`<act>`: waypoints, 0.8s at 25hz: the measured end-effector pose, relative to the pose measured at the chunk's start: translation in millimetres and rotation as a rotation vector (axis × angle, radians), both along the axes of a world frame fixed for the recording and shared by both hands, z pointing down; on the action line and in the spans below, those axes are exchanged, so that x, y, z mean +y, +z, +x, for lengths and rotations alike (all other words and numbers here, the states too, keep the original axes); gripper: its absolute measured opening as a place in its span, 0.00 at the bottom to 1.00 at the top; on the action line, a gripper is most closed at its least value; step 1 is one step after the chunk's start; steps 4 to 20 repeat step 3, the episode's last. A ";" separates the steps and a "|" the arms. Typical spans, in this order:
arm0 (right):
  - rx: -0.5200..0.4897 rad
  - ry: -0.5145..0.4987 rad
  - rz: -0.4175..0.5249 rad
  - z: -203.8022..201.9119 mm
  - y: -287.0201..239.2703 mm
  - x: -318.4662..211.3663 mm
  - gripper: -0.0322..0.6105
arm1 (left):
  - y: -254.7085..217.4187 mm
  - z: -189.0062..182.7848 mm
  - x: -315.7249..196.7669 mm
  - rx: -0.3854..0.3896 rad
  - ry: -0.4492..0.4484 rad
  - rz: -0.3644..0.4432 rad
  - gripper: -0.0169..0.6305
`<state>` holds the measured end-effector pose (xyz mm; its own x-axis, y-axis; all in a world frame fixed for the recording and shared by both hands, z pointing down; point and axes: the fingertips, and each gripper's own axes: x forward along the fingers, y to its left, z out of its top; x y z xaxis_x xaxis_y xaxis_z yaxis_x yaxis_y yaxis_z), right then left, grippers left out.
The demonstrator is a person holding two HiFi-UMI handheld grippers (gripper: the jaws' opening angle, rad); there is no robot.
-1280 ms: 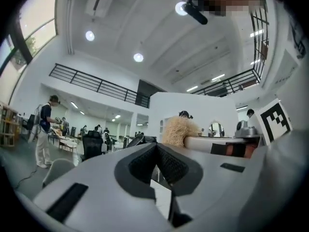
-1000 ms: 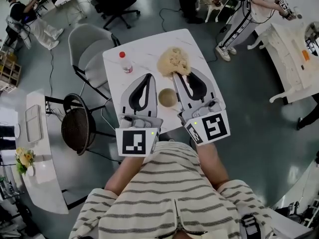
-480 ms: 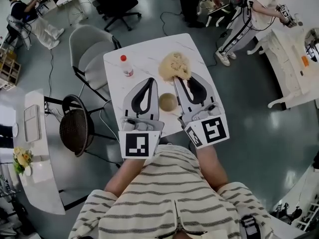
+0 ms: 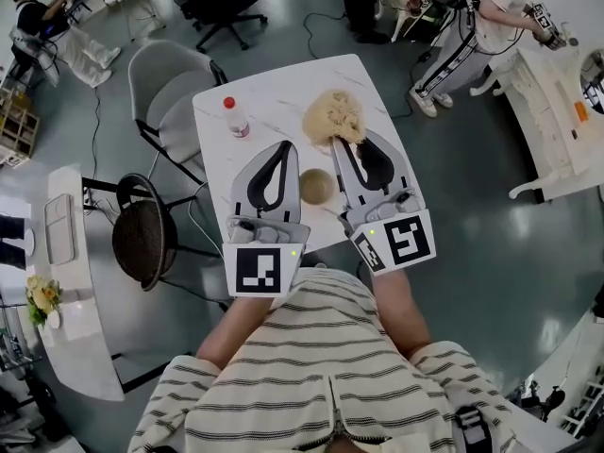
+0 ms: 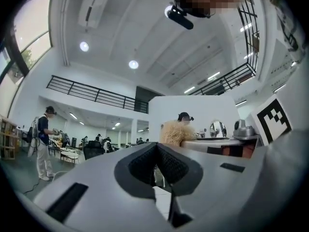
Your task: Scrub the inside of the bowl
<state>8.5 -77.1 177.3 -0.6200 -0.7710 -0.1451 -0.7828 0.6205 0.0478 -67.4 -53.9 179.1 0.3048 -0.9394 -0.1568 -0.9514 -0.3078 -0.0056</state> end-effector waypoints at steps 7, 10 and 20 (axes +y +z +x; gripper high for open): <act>-0.009 0.002 0.004 7.6 -1.6 -2.2 0.18 | 1.7 7.3 -1.5 -0.006 0.006 0.000 0.03; -0.009 0.002 0.004 7.6 -1.6 -2.2 0.18 | 1.7 7.3 -1.5 -0.006 0.006 0.000 0.03; -0.009 0.002 0.004 7.6 -1.6 -2.2 0.18 | 1.7 7.3 -1.5 -0.006 0.006 0.000 0.03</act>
